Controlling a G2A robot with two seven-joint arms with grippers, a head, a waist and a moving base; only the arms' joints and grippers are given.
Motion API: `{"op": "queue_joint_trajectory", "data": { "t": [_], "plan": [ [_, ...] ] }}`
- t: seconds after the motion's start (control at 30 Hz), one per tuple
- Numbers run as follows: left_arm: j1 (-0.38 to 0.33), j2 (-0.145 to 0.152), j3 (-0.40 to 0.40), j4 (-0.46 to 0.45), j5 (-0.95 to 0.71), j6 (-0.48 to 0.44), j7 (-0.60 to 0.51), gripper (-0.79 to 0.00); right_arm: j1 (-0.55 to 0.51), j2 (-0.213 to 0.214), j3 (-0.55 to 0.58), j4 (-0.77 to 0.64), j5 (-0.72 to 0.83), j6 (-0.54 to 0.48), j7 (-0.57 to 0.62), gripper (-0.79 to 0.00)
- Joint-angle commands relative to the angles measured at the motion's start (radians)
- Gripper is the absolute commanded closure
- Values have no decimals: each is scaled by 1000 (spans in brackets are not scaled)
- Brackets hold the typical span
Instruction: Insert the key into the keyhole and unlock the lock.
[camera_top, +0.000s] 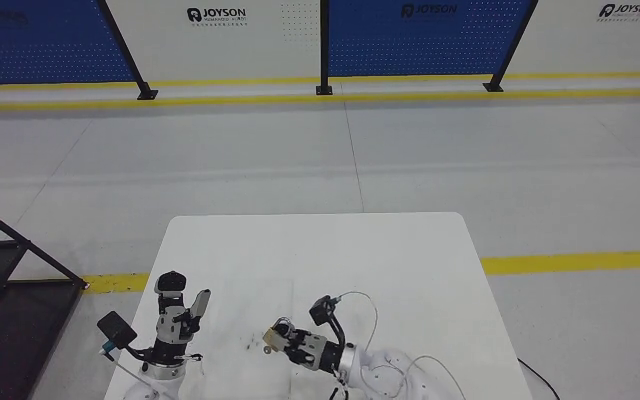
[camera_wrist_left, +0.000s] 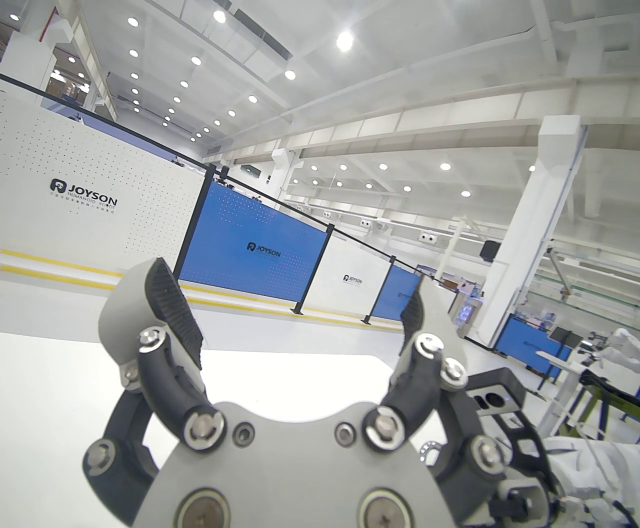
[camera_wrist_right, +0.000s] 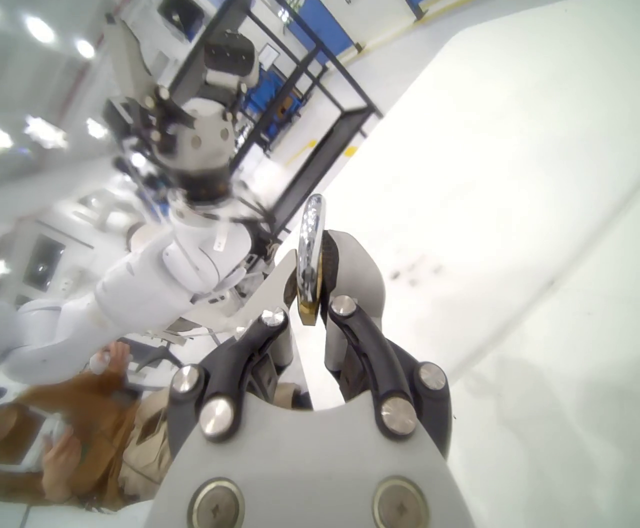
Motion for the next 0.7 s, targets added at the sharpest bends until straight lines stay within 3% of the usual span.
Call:
{"op": "queue_joint_trajectory", "data": {
  "t": [0.0,0.27,0.3,0.37,0.4,0.67],
  "plan": [
    [0,0,0,-1,1,0,0,-785,33,-14,-38,33,-13,65,11,0],
    [0,0,0,-1,1,0,0,-785,137,-67,-142,163,-40,259,65,0],
    [0,0,0,-1,1,0,0,-785,144,-71,-149,170,-41,267,64,-99],
    [0,0,0,-1,1,0,0,-785,152,-77,-162,183,-48,278,69,-610],
    [0,0,0,-1,1,0,0,-785,155,-79,-166,186,-52,282,70,-785],
    [0,0,0,-1,1,0,0,-785,132,-65,-154,122,-141,328,59,-785]
  ]
}}
